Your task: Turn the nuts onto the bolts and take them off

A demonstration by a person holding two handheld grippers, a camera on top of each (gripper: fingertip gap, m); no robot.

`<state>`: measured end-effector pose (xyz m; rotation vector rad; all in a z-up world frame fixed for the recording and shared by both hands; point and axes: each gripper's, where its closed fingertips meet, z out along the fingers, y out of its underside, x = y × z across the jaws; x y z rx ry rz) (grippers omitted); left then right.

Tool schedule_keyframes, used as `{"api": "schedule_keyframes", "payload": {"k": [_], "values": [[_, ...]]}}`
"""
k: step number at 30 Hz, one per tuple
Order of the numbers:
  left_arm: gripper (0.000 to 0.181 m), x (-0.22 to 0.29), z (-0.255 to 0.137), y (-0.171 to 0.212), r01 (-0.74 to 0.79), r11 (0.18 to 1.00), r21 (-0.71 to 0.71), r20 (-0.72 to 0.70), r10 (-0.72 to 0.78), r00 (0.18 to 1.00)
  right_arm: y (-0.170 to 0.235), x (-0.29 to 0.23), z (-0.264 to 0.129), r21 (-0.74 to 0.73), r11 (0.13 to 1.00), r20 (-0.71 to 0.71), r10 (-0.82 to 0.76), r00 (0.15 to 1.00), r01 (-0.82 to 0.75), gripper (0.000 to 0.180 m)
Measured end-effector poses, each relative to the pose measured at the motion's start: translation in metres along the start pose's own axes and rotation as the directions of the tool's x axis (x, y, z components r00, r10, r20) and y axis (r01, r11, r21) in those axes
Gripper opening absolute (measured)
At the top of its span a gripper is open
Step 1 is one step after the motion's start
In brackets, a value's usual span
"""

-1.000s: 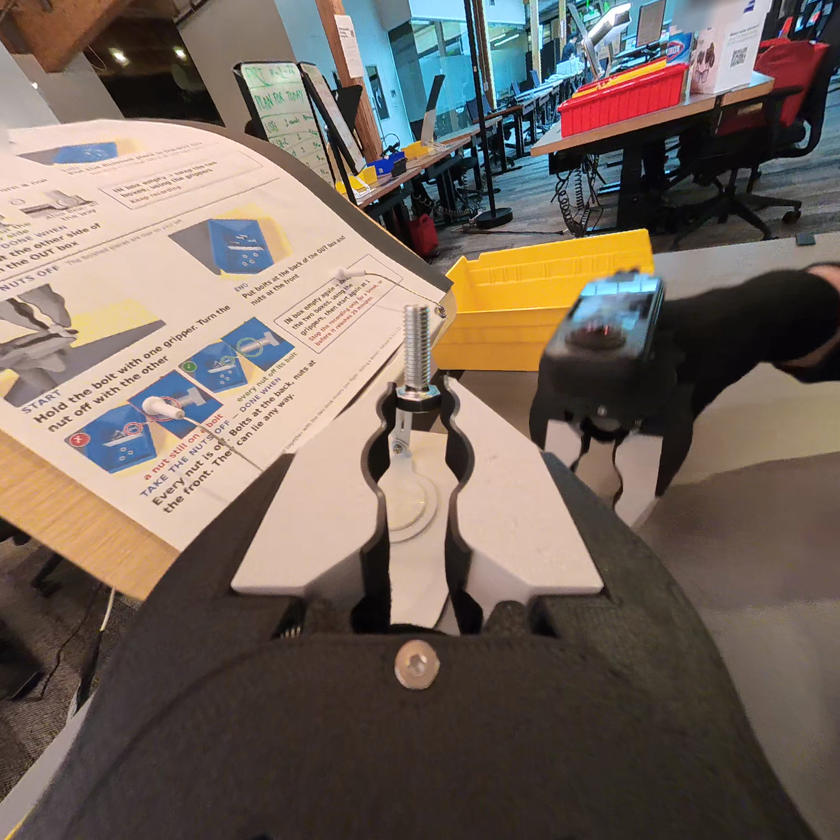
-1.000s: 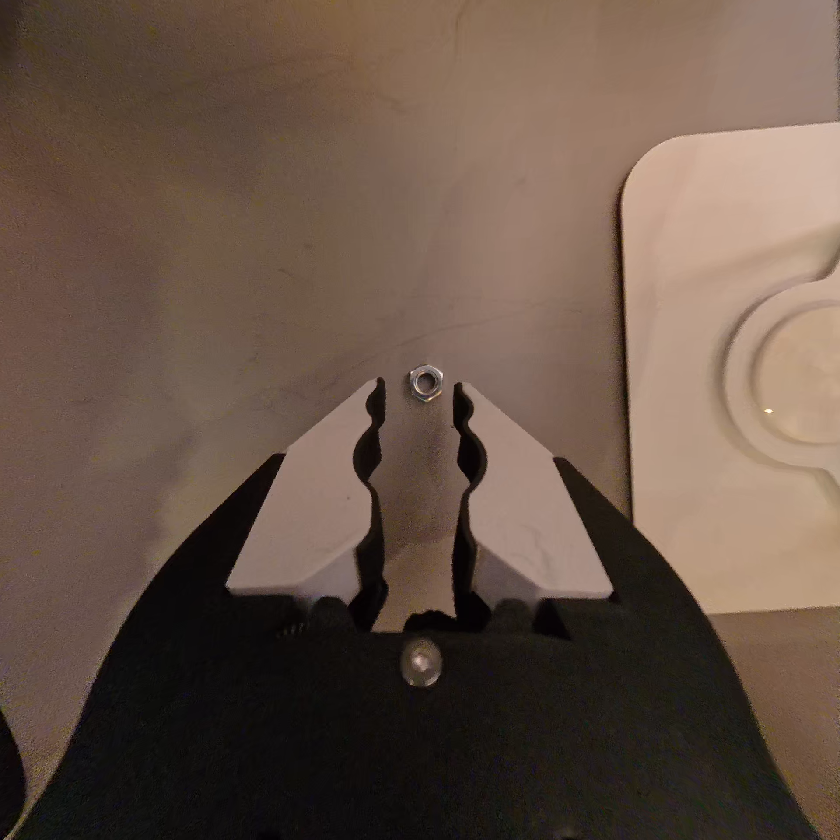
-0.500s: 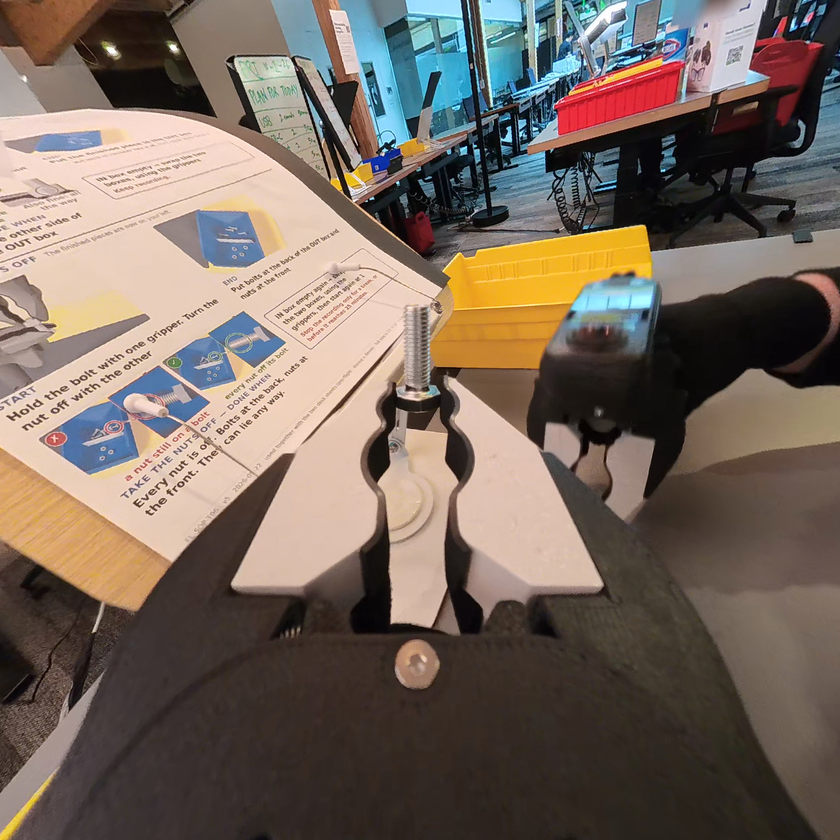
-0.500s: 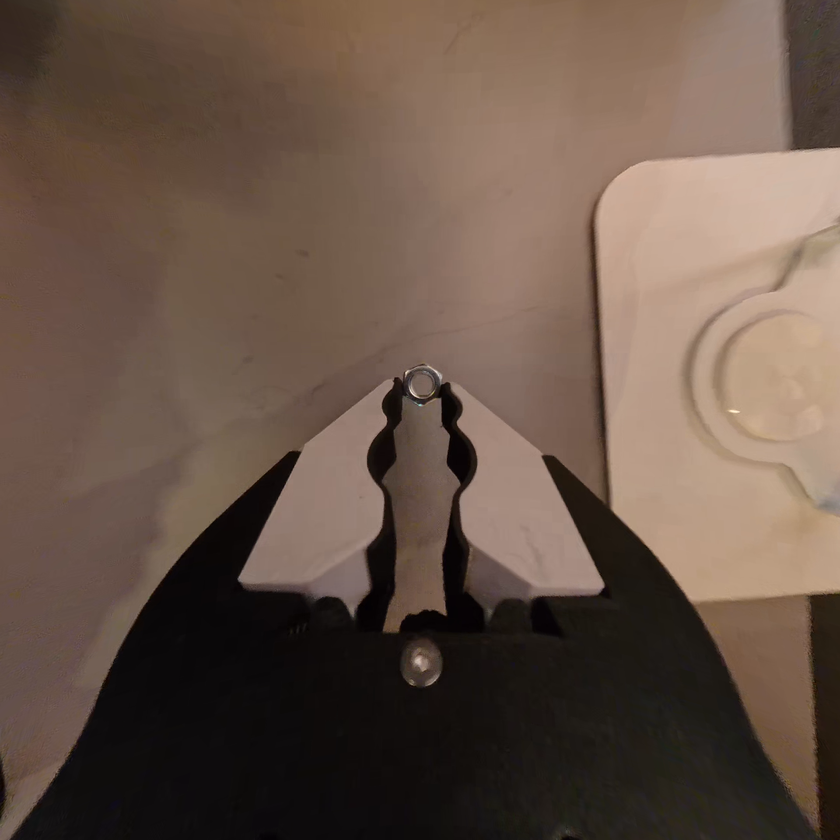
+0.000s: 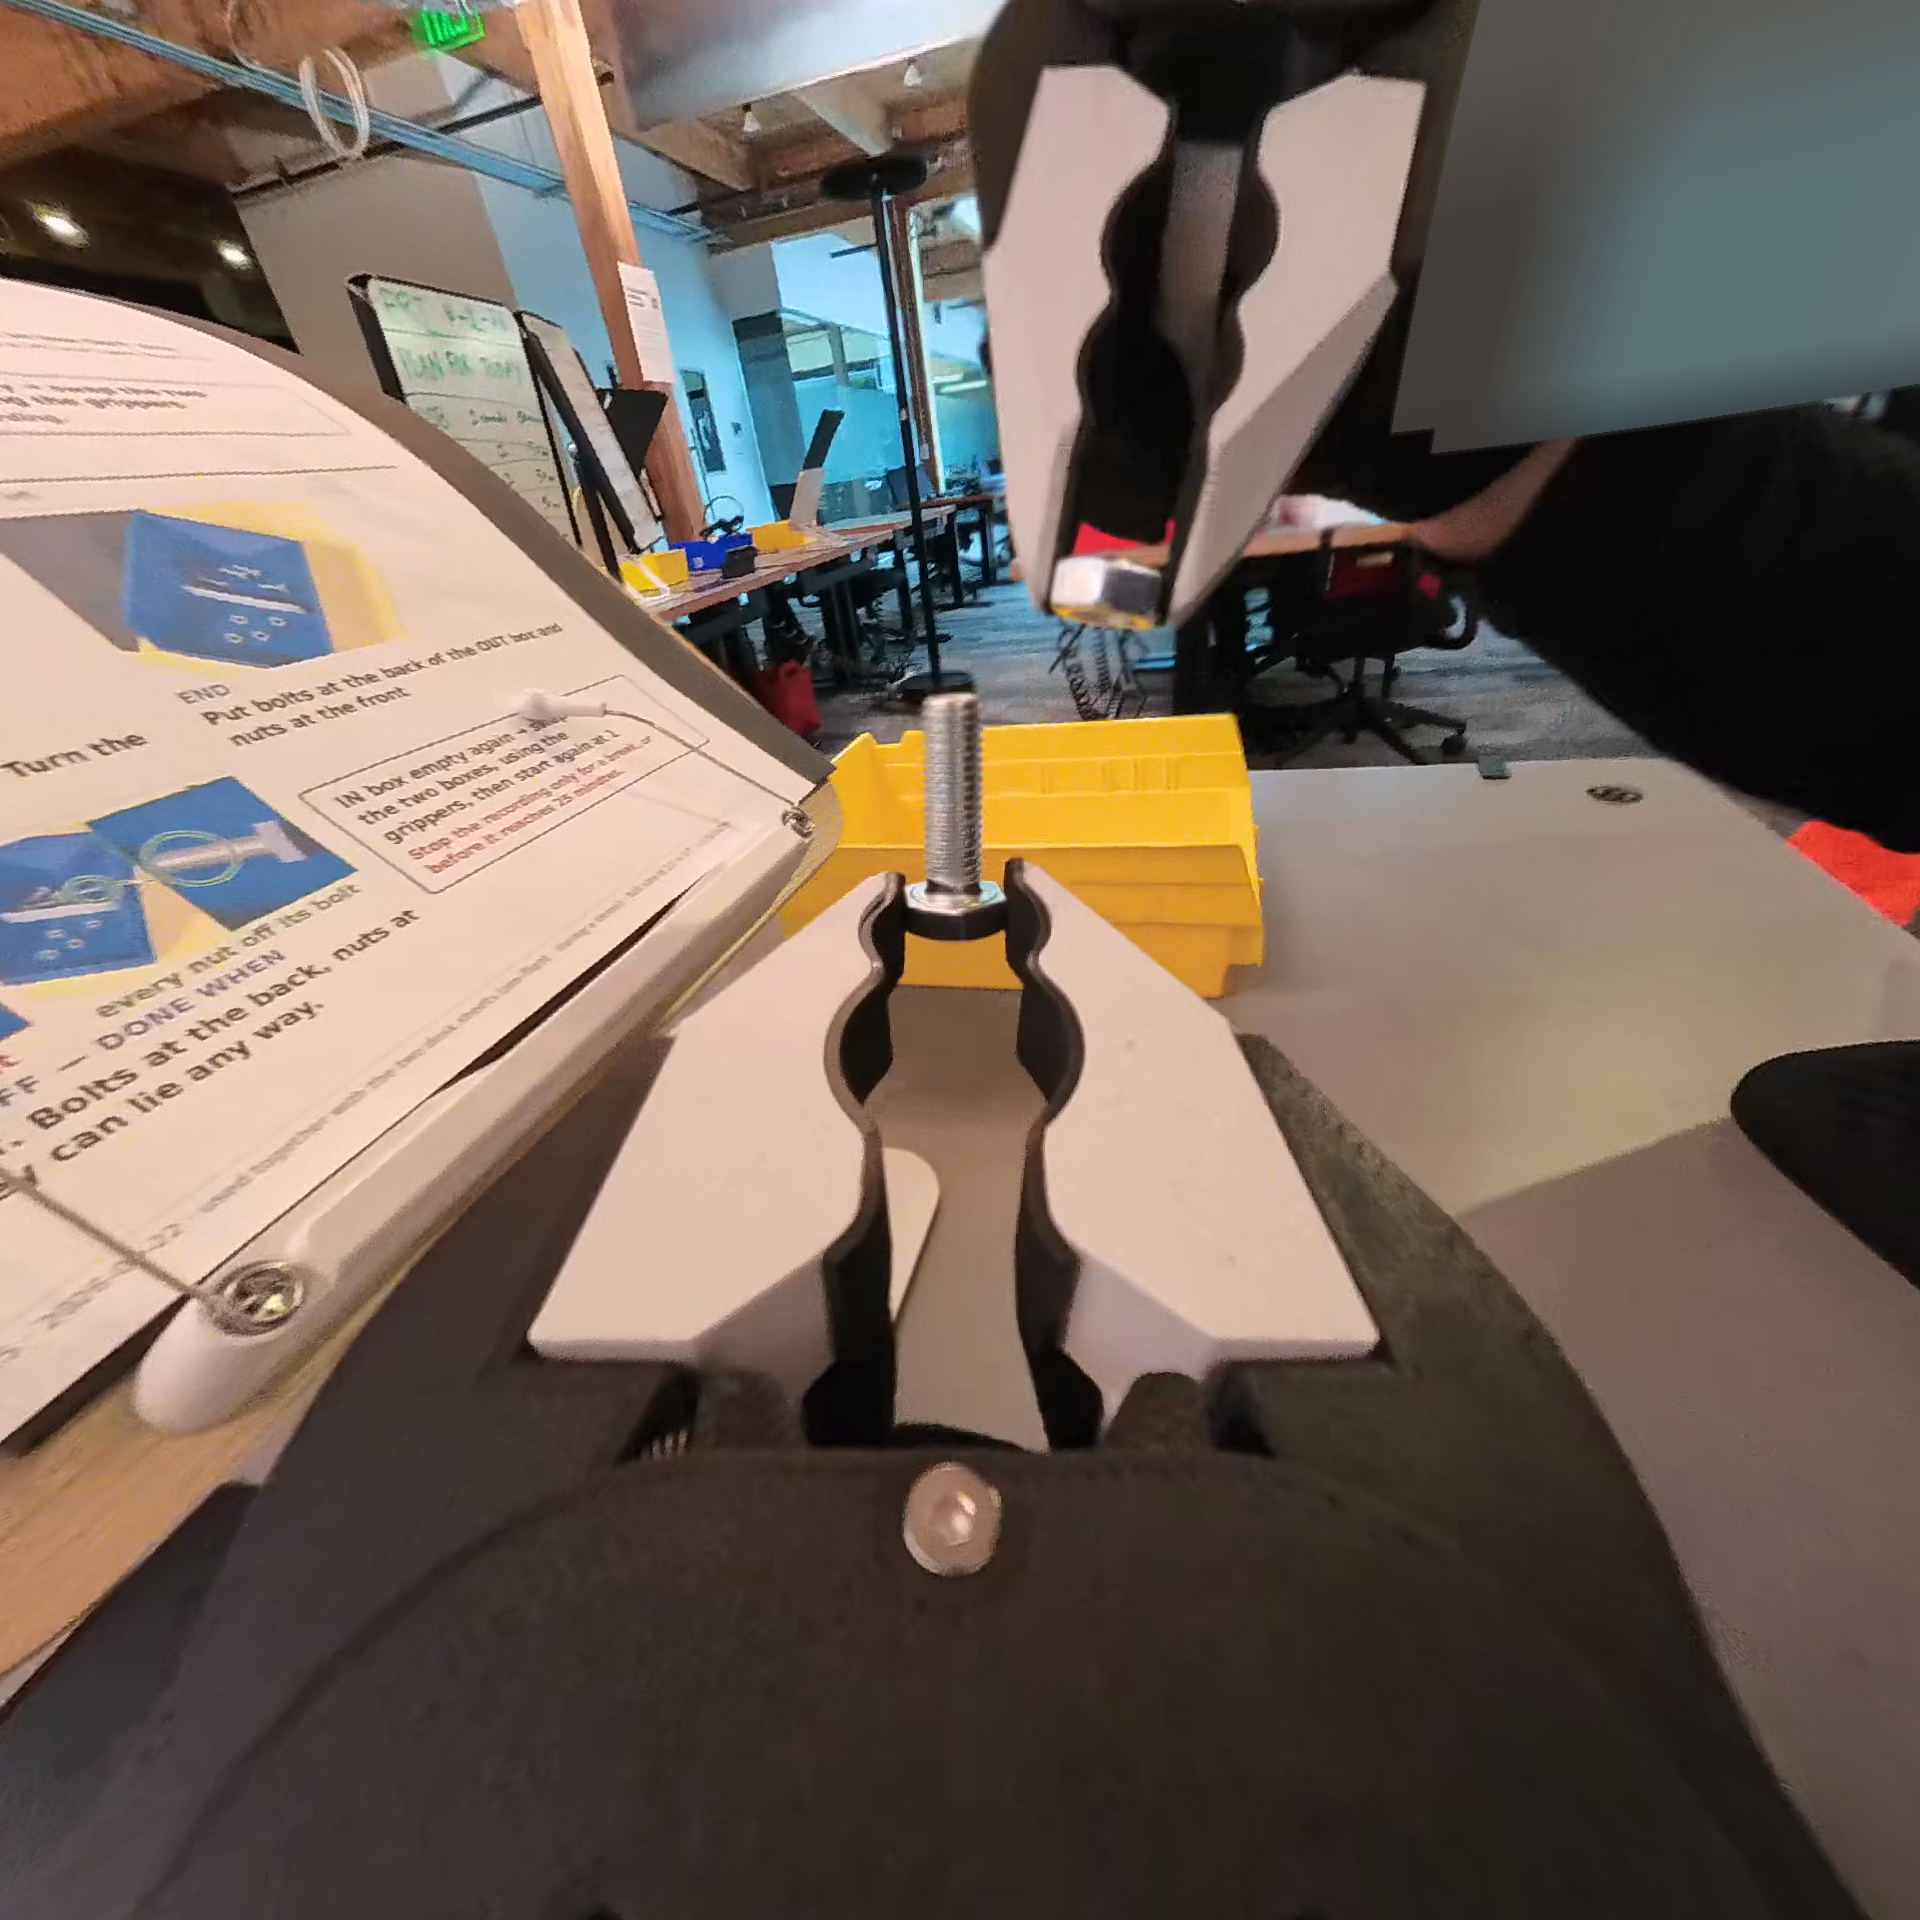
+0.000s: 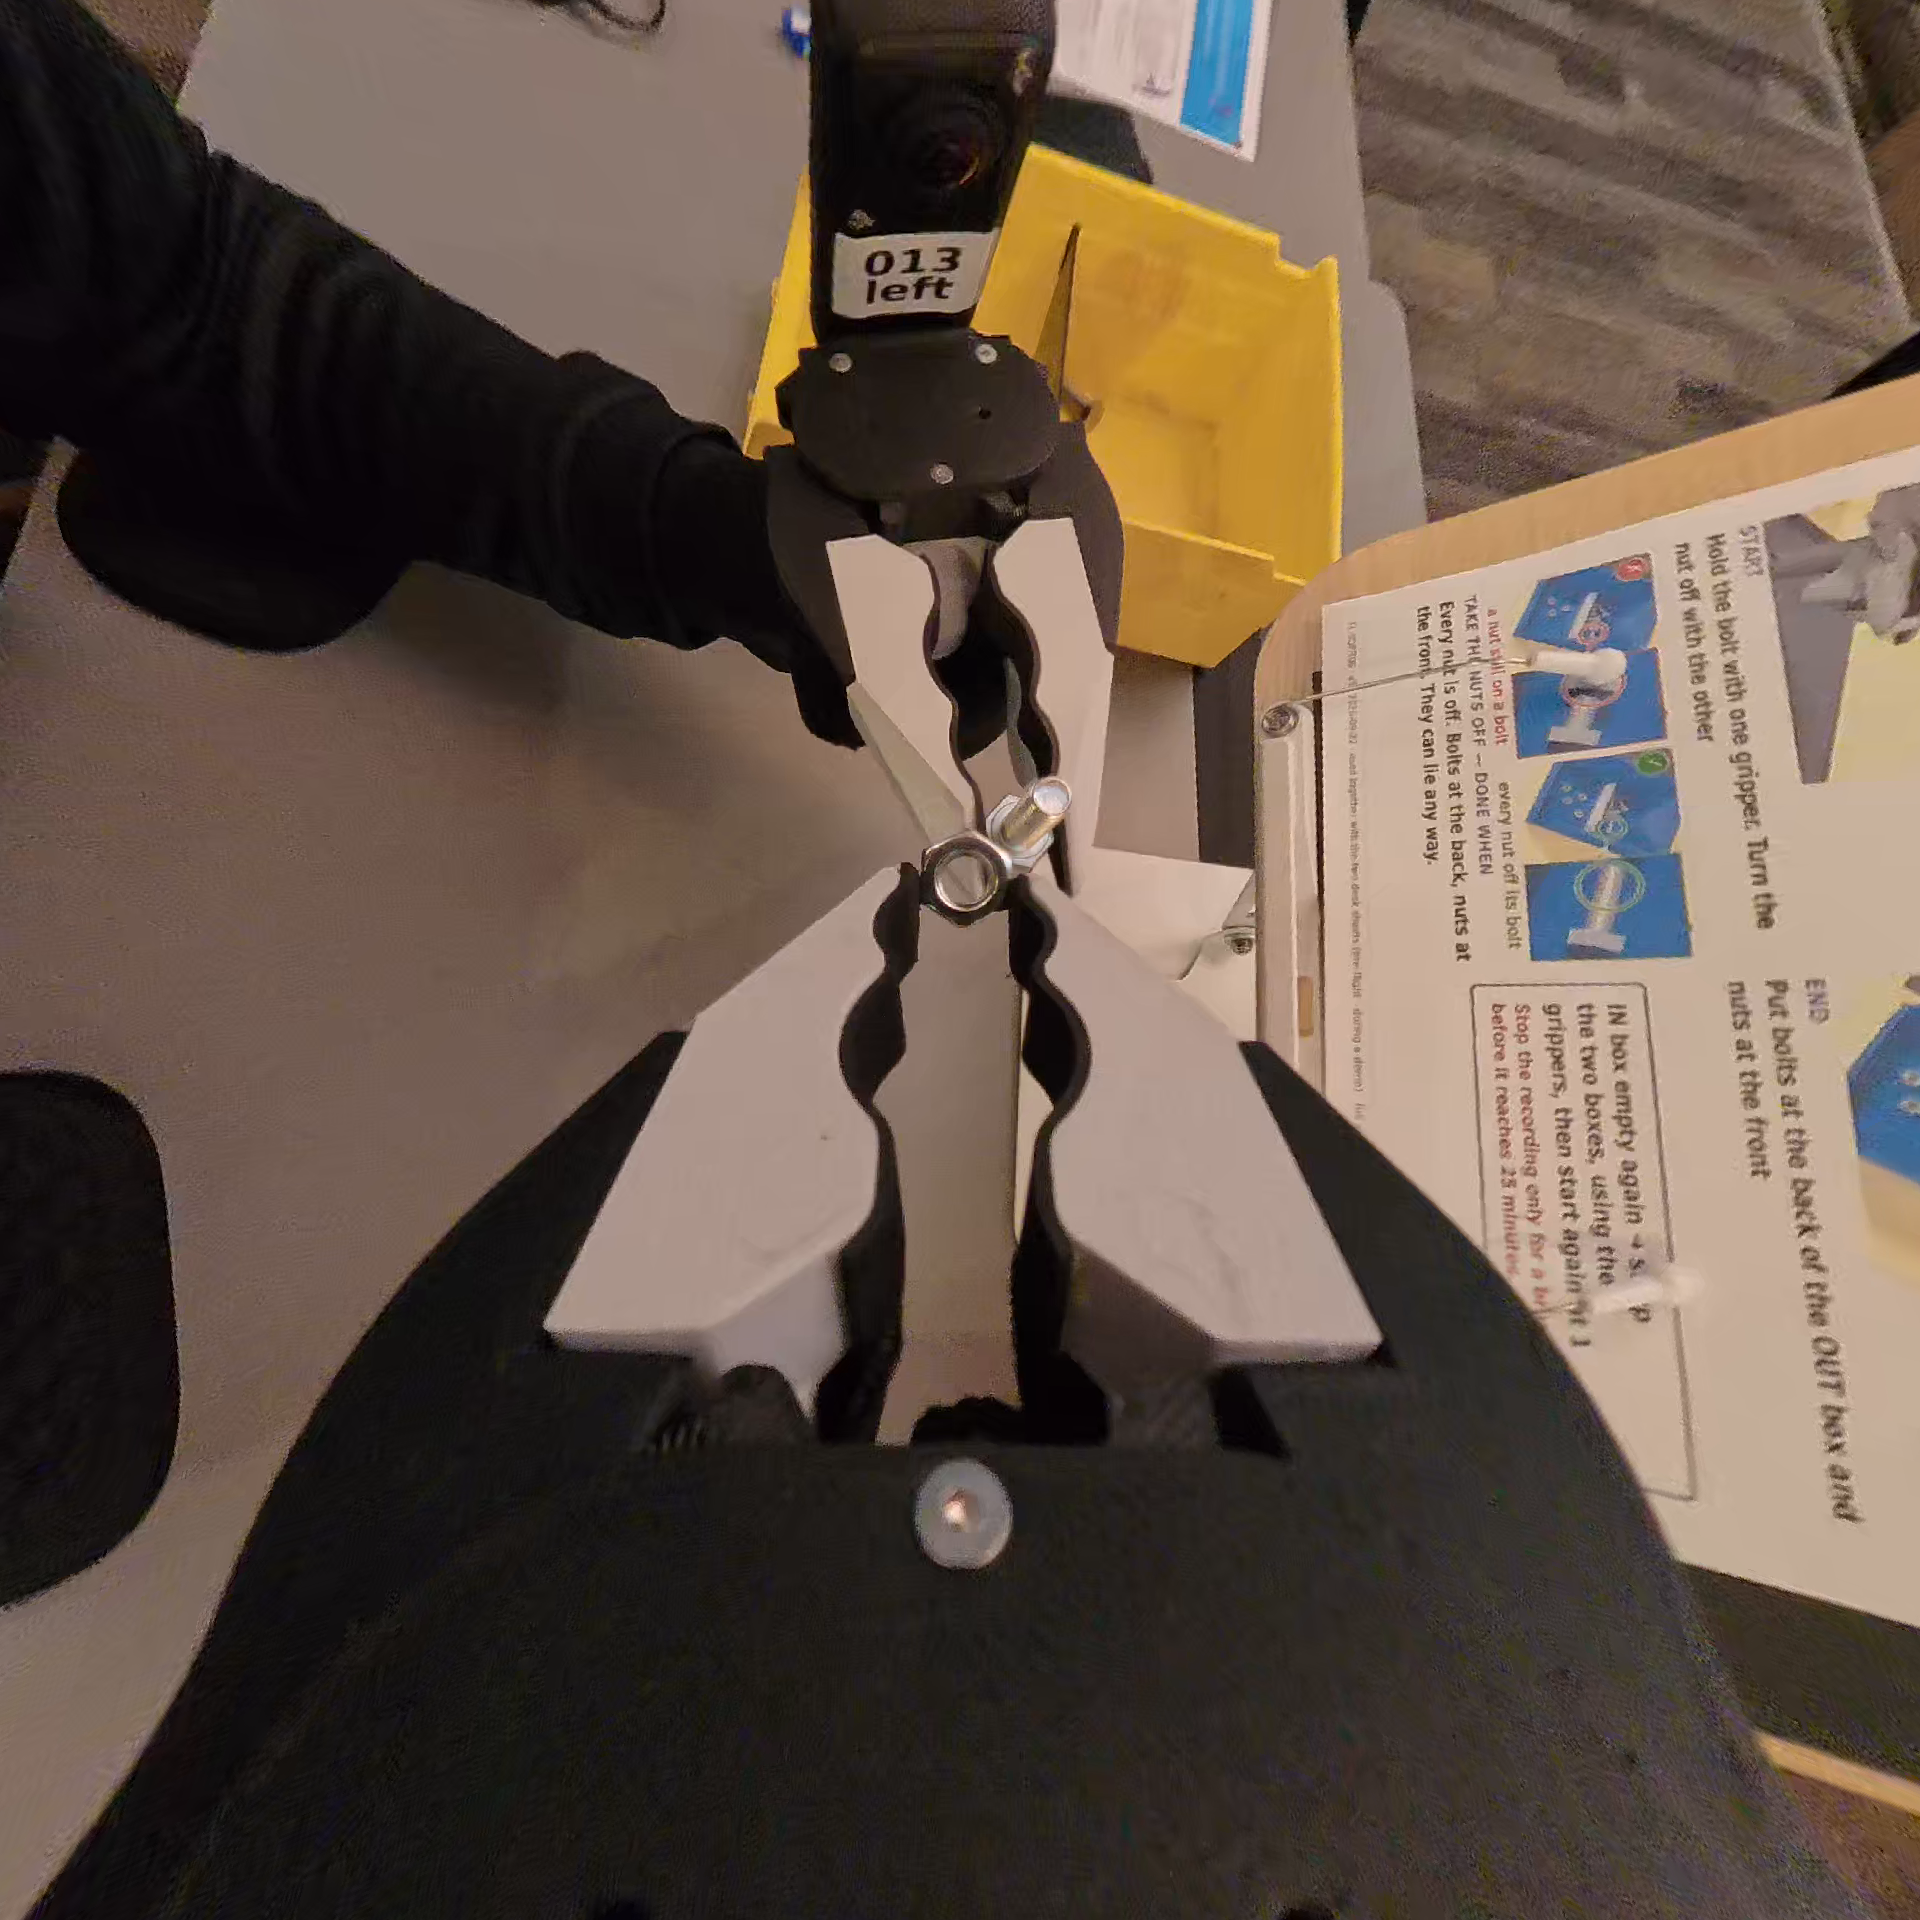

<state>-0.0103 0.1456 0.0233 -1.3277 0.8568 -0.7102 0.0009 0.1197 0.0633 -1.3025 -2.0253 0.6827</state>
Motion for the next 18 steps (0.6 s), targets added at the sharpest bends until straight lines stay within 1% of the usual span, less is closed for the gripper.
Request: {"api": "schedule_keyframes", "payload": {"k": [2, 7, 18], "values": [[0.017, 0.001, 0.0, -0.002, 0.031, 0.999, 0.033, -0.016, -0.031, 0.999, -0.001, 0.003, 0.003, -0.048, 0.999, 0.021, -0.025, 0.999, 0.026, 0.015], [0.017, 0.004, 0.002, 0.003, 0.024, 1.0, 0.018, -0.031, -0.023, 0.999, 0.0, 0.009, 0.018, -0.113, 0.992, 0.052, -0.044, 0.998, 0.05, 0.015], [0.017, 0.011, 0.008, 0.011, -0.018, 1.0, -0.025, -0.044, 0.017, 0.999, 0.007, 0.008, 0.025, -0.16, 0.985, 0.108, -0.055, 0.993, 0.071, 0.014]]}}
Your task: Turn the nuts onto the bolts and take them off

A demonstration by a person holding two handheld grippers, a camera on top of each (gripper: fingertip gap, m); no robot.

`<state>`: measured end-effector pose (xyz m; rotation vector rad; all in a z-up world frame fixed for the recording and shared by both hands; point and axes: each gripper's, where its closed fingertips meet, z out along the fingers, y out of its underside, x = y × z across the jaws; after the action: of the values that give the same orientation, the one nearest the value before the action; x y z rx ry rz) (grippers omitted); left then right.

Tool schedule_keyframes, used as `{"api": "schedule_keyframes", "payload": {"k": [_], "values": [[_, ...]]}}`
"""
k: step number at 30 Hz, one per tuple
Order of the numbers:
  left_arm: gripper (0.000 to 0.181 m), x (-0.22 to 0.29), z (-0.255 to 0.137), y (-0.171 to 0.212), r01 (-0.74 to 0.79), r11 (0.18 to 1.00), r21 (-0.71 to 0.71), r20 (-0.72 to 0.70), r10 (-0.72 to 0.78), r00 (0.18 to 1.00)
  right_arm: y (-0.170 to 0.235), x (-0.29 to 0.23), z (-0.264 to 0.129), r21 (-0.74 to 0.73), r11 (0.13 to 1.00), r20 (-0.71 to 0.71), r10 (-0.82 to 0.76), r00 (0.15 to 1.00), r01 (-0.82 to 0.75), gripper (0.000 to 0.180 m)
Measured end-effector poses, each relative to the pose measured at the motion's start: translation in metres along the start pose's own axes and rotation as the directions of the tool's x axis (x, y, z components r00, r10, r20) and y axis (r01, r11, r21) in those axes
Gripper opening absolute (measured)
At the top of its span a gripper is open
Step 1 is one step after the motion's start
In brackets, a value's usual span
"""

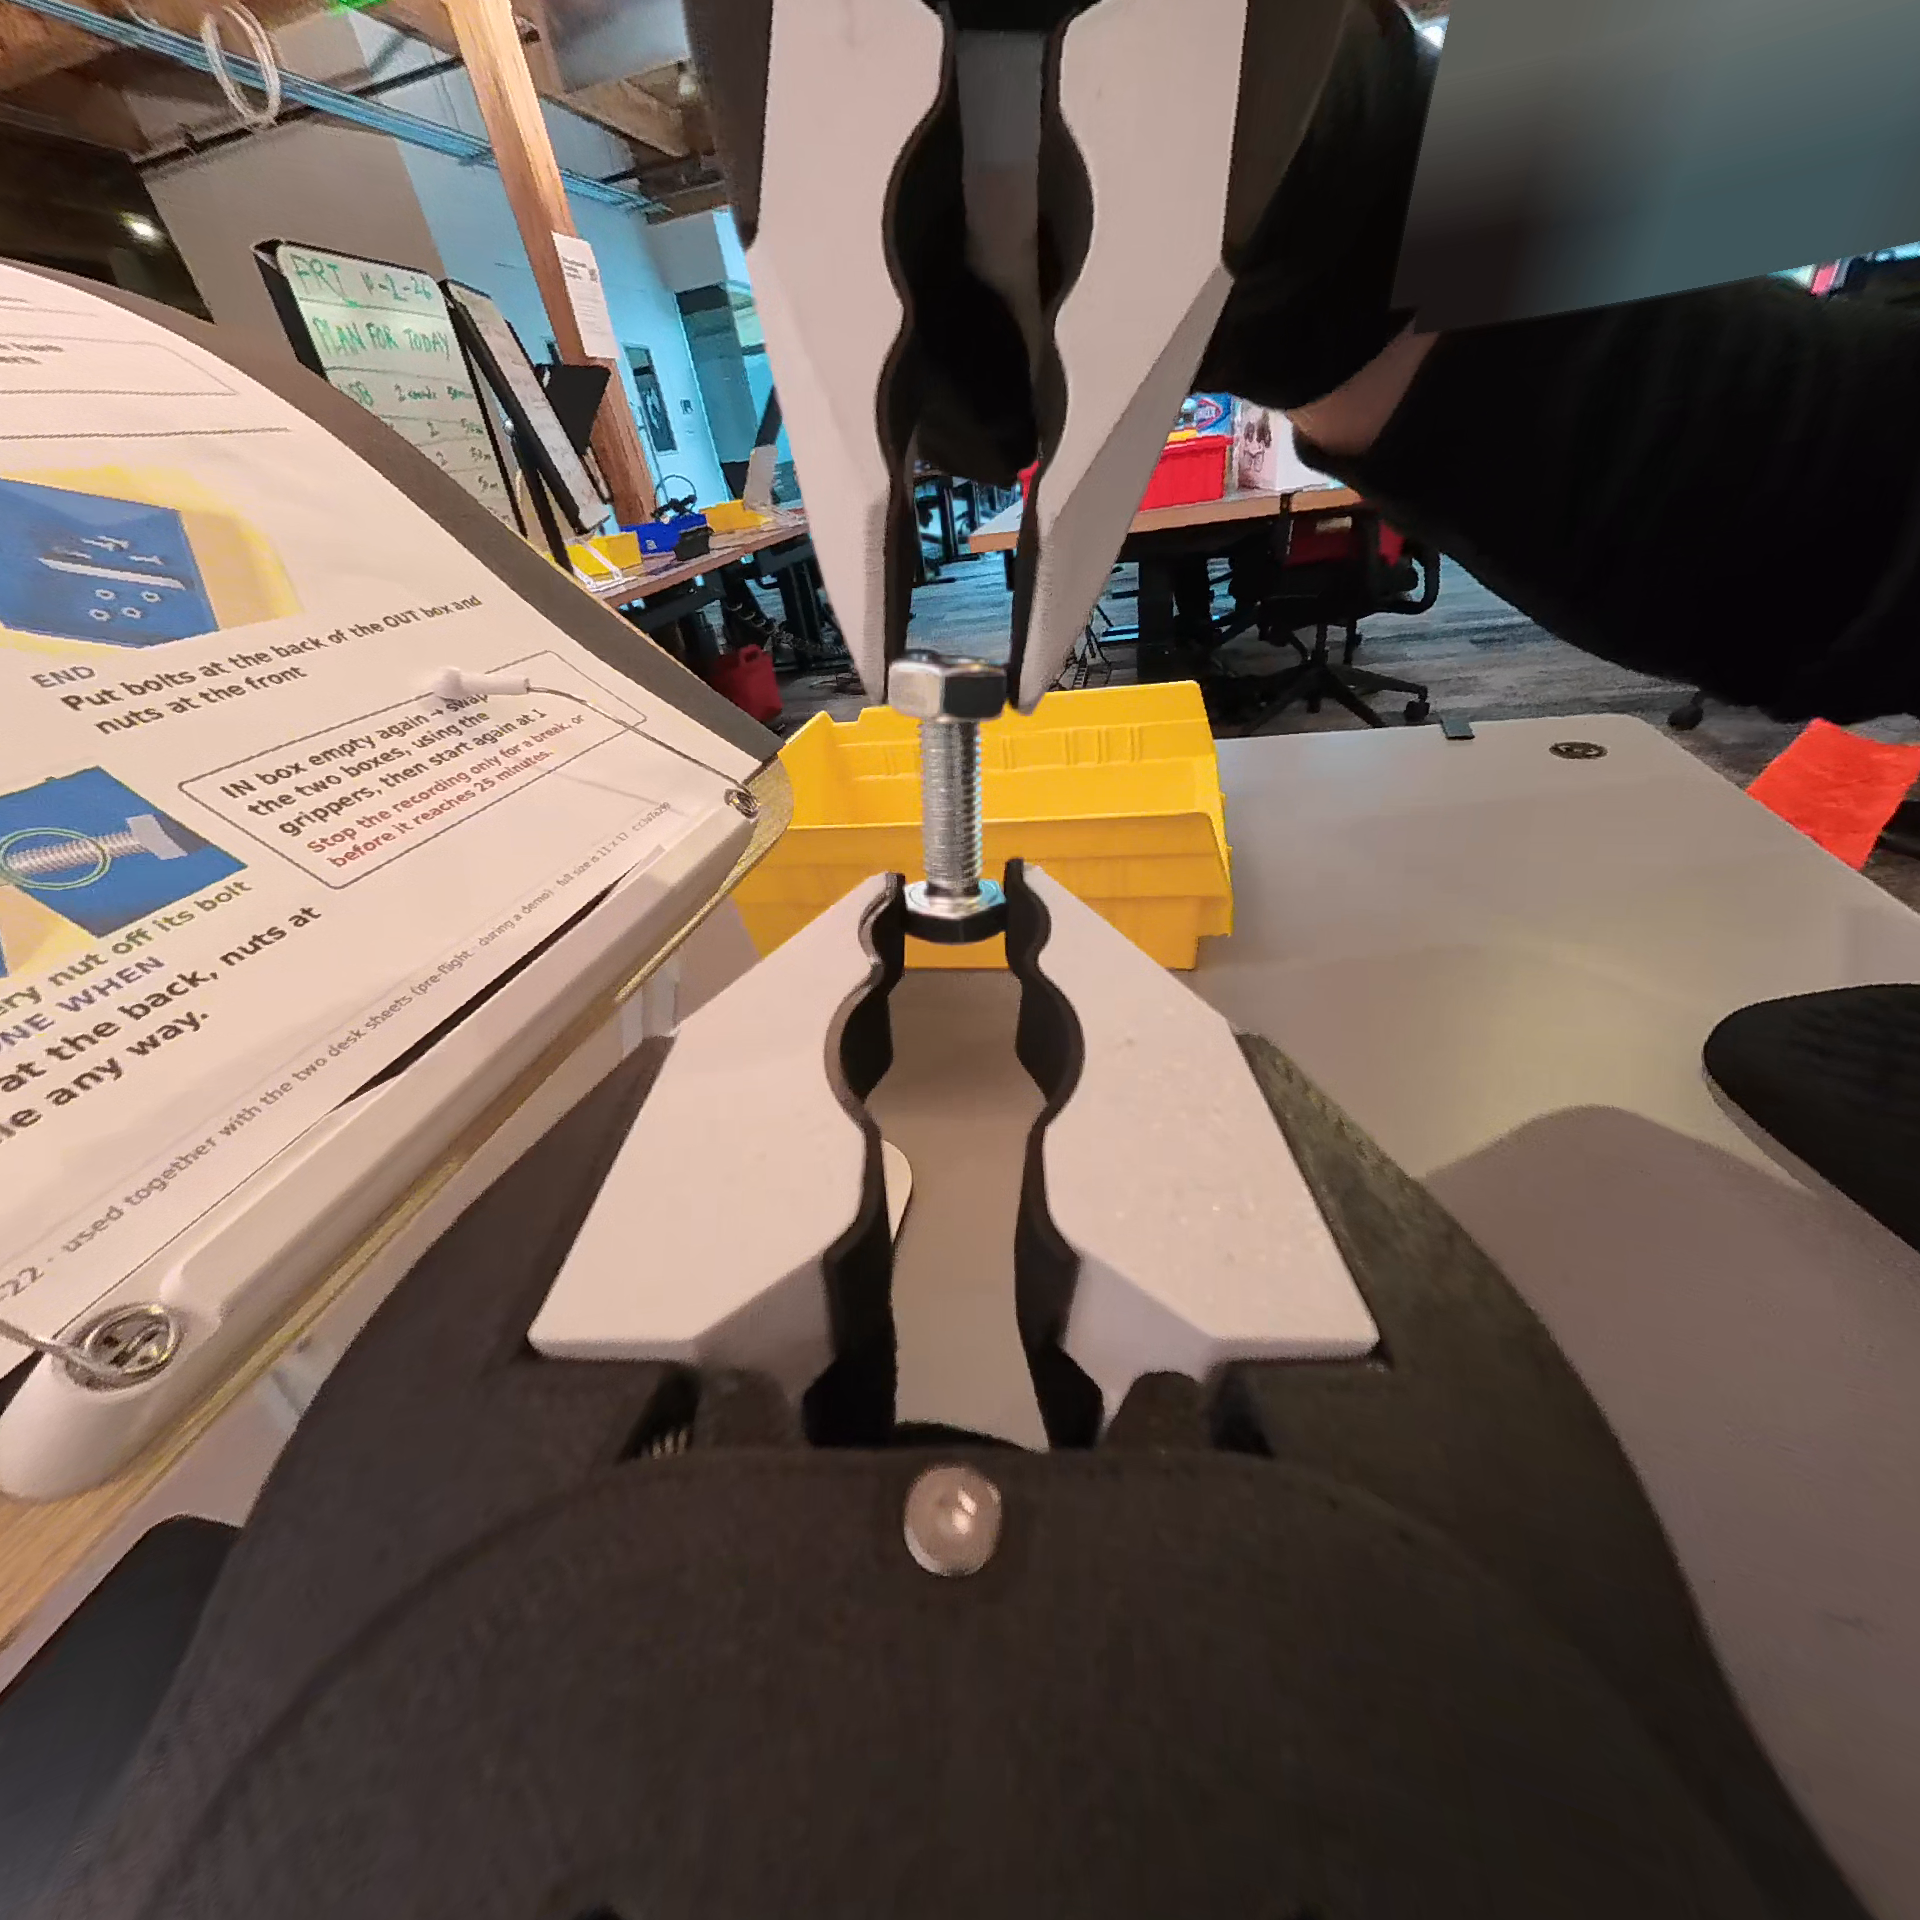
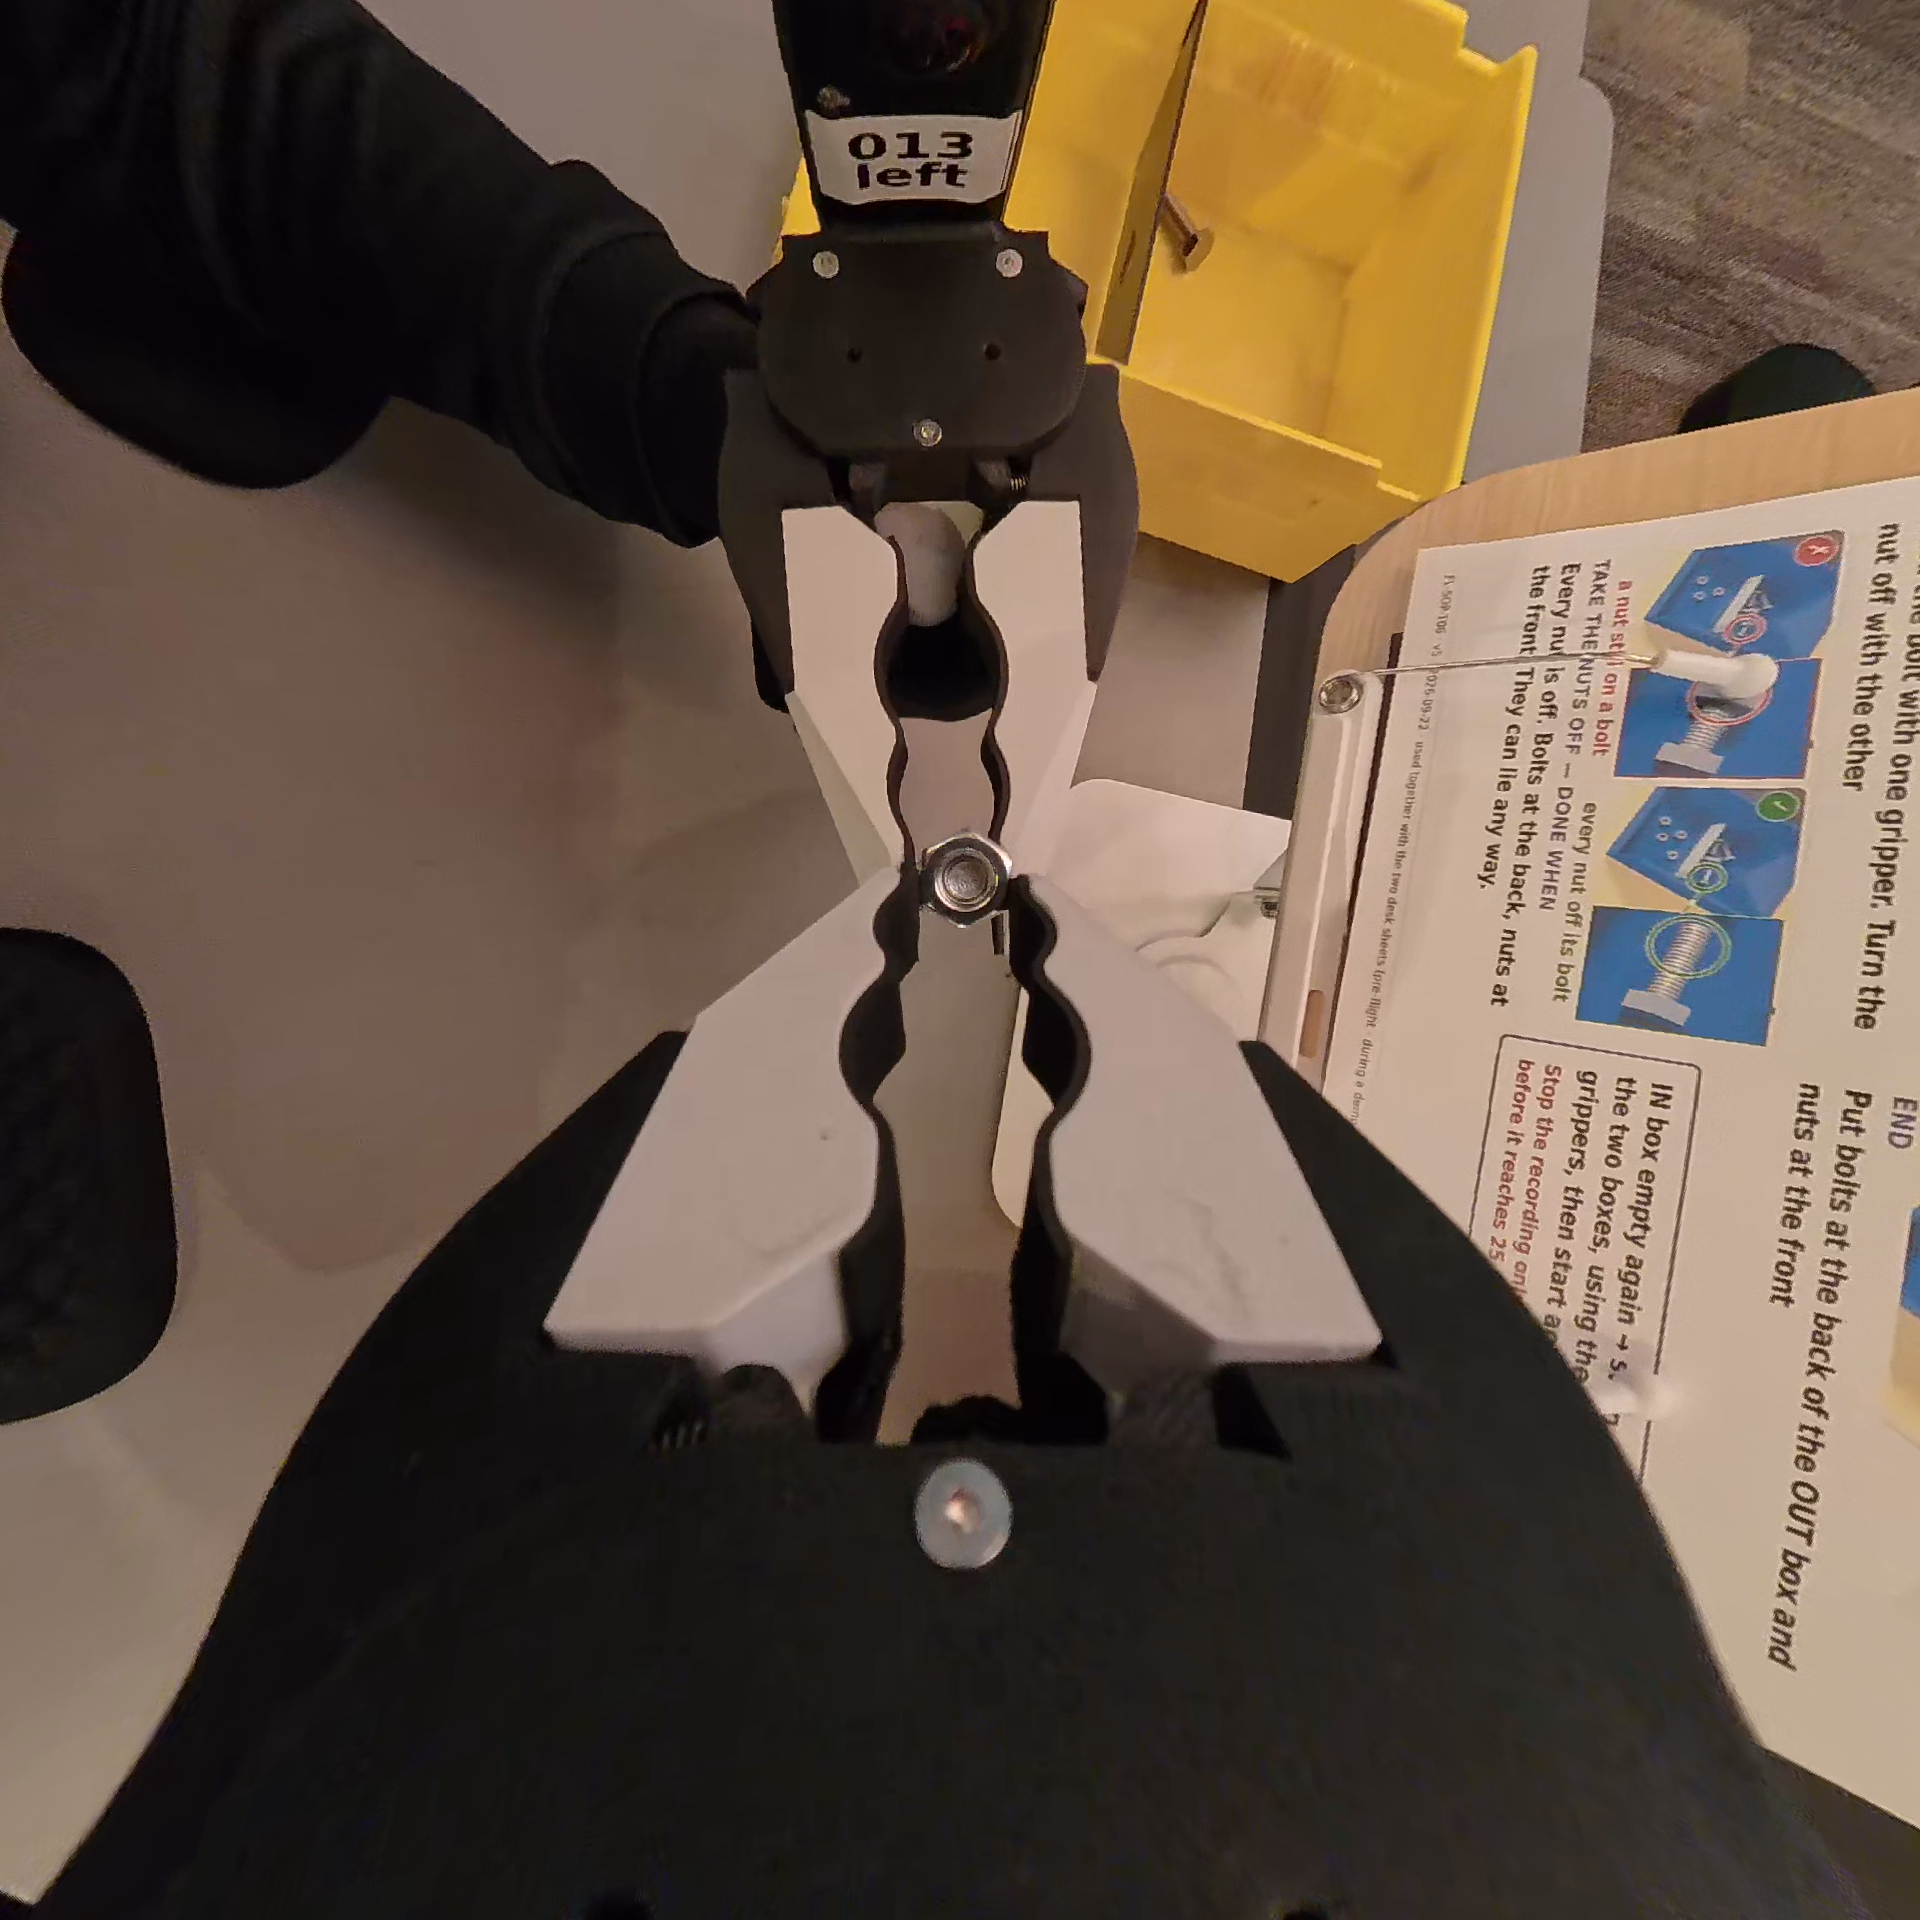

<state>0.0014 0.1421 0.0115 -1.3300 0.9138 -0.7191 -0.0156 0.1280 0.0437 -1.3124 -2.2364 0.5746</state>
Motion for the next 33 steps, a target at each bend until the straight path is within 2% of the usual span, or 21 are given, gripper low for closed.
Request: {"api": "schedule_keyframes", "payload": {"k": [14, 28, 33], "values": [[0.017, 0.007, 0.005, 0.009, -0.014, 0.999, -0.039, -0.032, 0.012, 0.999, 0.011, -0.007, 0.003, -0.092, 0.988, 0.08, -0.12, 0.99, 0.127, 0.015], [0.017, 0.0, 0.011, 0.019, -0.008, 0.997, -0.076, 0.025, 0.01, 1.0, 0.019, 0.0, 0.01, -0.087, 0.985, -0.035, 0.146, 0.989, -0.148, 0.015], [0.017, 0.0, 0.013, 0.023, 0.004, 0.997, -0.083, 0.024, -0.002, 1.0, 0.023, 0.001, 0.011, -0.086, 0.981, -0.076, 0.167, 0.983, -0.173, 0.015]]}}
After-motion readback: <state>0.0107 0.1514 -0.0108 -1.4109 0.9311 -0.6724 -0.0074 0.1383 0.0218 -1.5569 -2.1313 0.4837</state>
